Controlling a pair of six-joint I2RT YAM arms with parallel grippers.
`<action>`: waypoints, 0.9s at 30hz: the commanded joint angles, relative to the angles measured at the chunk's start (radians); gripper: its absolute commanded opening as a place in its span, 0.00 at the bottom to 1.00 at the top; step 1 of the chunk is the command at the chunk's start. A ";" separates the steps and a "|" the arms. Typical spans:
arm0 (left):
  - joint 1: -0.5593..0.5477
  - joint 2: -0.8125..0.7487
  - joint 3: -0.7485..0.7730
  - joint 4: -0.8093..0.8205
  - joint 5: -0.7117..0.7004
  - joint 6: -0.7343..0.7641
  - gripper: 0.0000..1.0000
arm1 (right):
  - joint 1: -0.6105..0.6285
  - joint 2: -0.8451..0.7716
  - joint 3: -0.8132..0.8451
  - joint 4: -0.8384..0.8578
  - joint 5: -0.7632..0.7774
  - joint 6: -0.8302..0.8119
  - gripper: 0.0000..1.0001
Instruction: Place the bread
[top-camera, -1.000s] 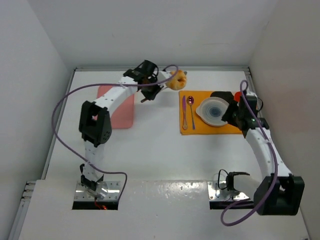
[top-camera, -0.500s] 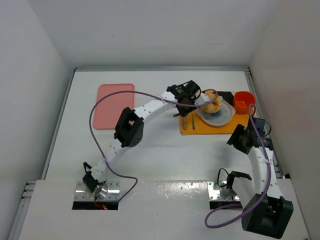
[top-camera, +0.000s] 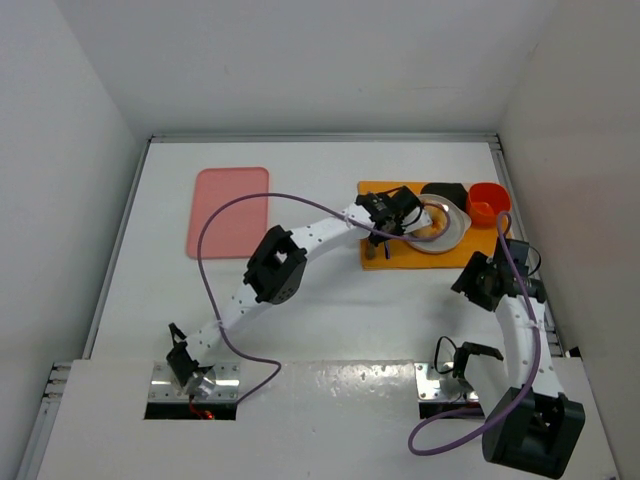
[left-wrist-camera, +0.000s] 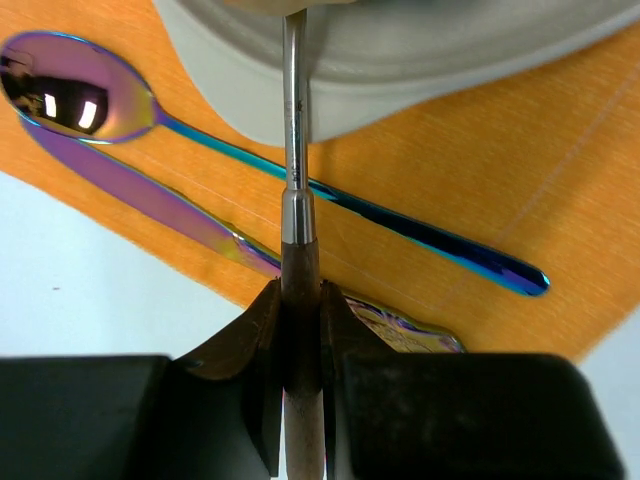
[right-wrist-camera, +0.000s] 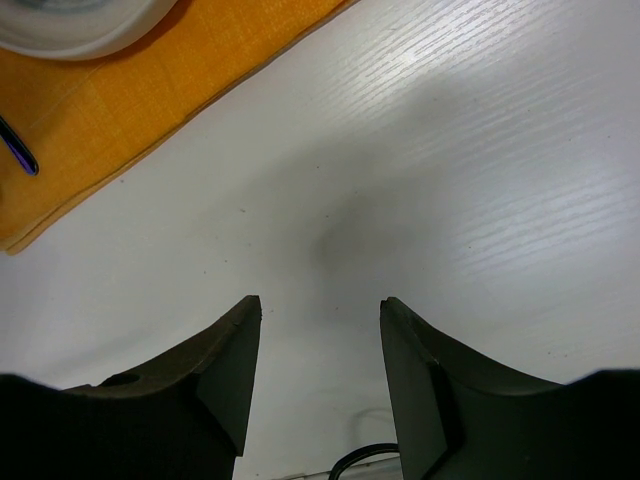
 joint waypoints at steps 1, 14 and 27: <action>-0.029 0.005 0.011 0.085 -0.140 0.062 0.00 | -0.003 -0.006 0.001 0.031 -0.013 0.011 0.52; -0.031 -0.013 -0.085 0.481 -0.583 0.417 0.00 | -0.004 0.001 0.006 0.045 -0.071 0.026 0.52; 0.100 -0.156 -0.092 0.621 -0.633 0.420 0.00 | -0.007 0.021 0.004 0.073 -0.134 0.053 0.50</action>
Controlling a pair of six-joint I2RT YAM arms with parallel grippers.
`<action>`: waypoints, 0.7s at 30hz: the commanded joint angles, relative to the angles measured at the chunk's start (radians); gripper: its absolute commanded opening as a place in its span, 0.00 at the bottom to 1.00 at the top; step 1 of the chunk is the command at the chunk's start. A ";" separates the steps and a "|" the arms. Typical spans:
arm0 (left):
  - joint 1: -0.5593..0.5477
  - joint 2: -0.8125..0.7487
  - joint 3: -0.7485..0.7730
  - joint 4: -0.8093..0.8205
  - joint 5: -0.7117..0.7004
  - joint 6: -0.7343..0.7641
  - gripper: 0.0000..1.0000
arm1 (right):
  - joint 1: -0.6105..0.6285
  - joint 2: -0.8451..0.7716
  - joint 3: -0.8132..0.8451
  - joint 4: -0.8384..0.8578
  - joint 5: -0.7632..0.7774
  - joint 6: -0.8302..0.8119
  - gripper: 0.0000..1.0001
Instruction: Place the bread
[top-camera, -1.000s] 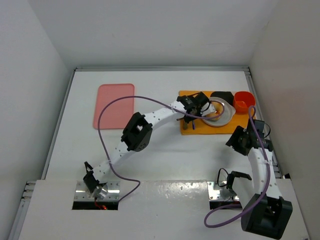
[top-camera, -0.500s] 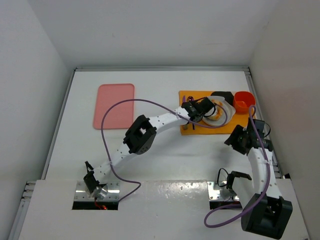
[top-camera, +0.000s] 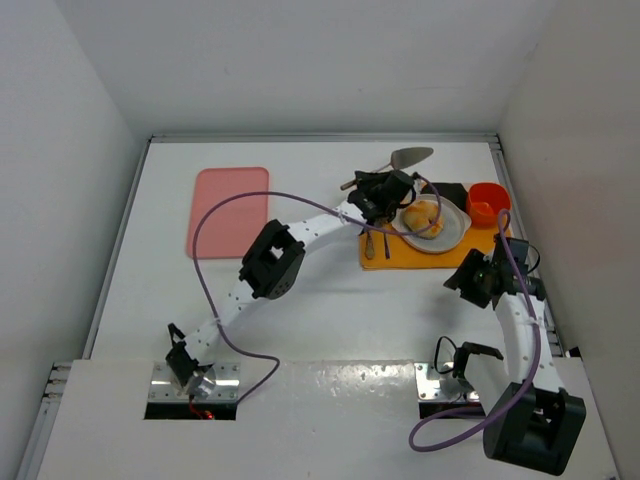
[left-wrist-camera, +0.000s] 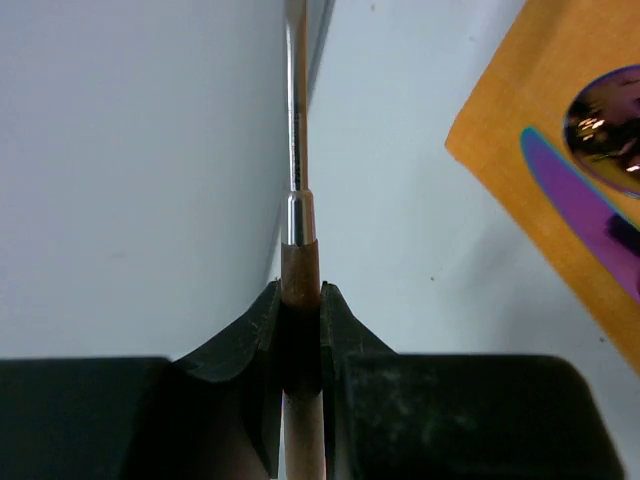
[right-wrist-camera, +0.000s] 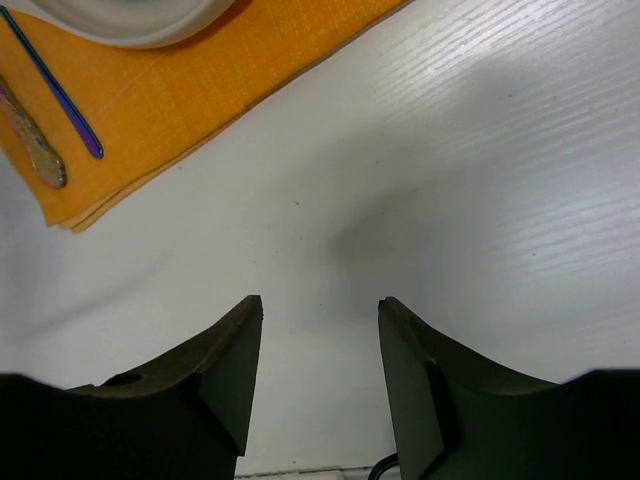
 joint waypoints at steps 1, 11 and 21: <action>0.099 -0.187 0.017 -0.065 0.030 -0.216 0.00 | -0.004 0.001 -0.011 0.055 -0.029 0.033 0.50; 0.593 -0.693 -0.431 -0.506 0.487 -0.546 0.00 | -0.005 0.018 -0.075 0.175 -0.030 0.099 0.50; 1.222 -0.828 -0.985 -0.474 0.858 -0.619 0.00 | 0.004 0.107 -0.051 0.246 -0.056 0.121 0.48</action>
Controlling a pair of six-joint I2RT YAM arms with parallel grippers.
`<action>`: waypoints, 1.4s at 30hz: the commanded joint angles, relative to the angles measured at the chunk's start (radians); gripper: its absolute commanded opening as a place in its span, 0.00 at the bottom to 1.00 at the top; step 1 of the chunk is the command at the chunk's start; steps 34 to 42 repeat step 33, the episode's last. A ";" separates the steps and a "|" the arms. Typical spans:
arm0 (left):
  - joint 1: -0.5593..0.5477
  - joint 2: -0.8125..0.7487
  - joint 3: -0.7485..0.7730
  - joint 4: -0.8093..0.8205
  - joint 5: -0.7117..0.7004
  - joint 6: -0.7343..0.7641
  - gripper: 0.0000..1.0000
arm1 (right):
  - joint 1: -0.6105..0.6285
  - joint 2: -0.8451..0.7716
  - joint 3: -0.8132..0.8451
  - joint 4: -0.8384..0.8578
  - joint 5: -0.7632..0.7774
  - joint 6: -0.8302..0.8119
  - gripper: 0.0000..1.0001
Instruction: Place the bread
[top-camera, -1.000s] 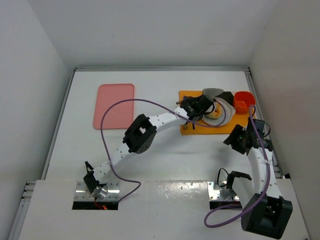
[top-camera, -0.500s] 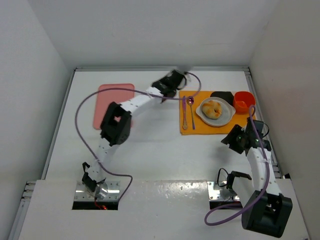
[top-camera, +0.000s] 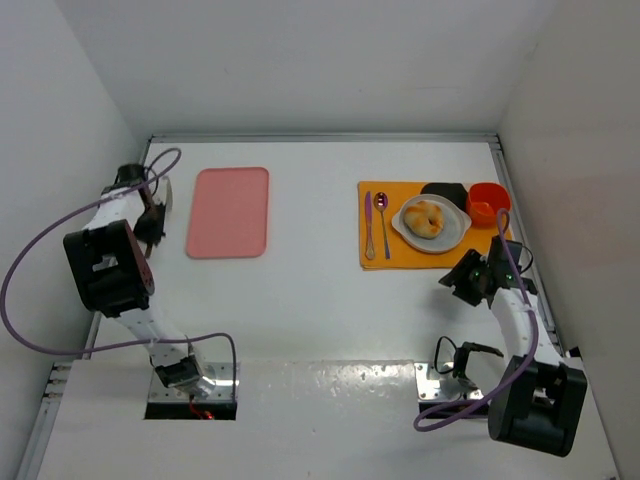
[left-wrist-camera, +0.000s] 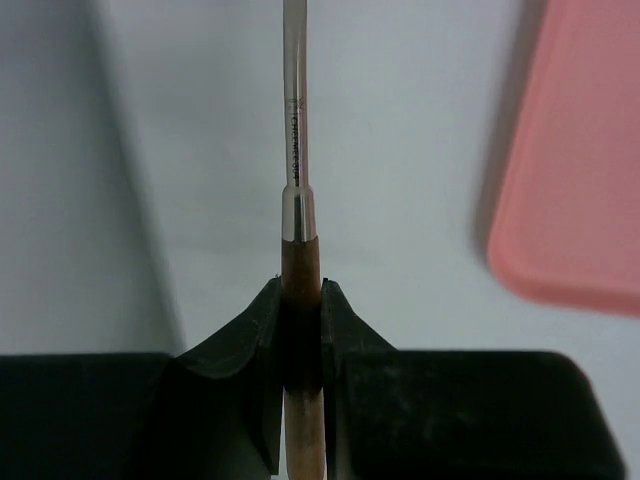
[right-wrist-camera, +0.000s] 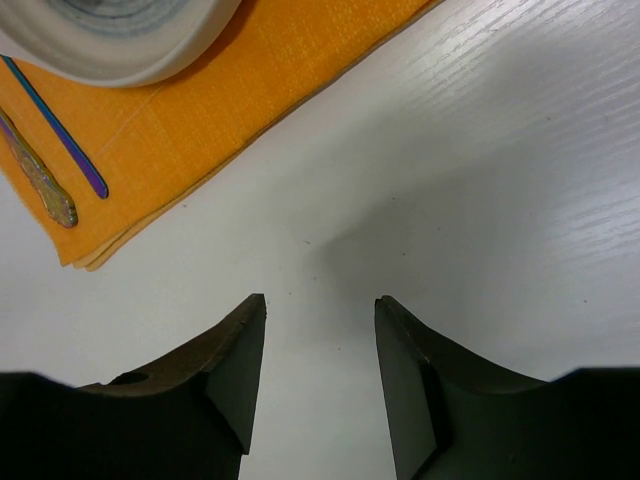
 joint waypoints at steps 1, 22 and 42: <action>0.075 0.000 -0.113 -0.011 0.191 -0.039 0.00 | 0.003 0.031 0.040 0.045 -0.022 0.012 0.48; 0.123 -0.015 -0.282 0.021 0.193 0.033 0.16 | -0.016 -0.118 -0.023 -0.167 0.185 -0.043 1.00; 0.092 -0.044 -0.302 0.021 0.155 0.042 0.46 | -0.014 -0.103 -0.032 -0.185 0.176 -0.045 1.00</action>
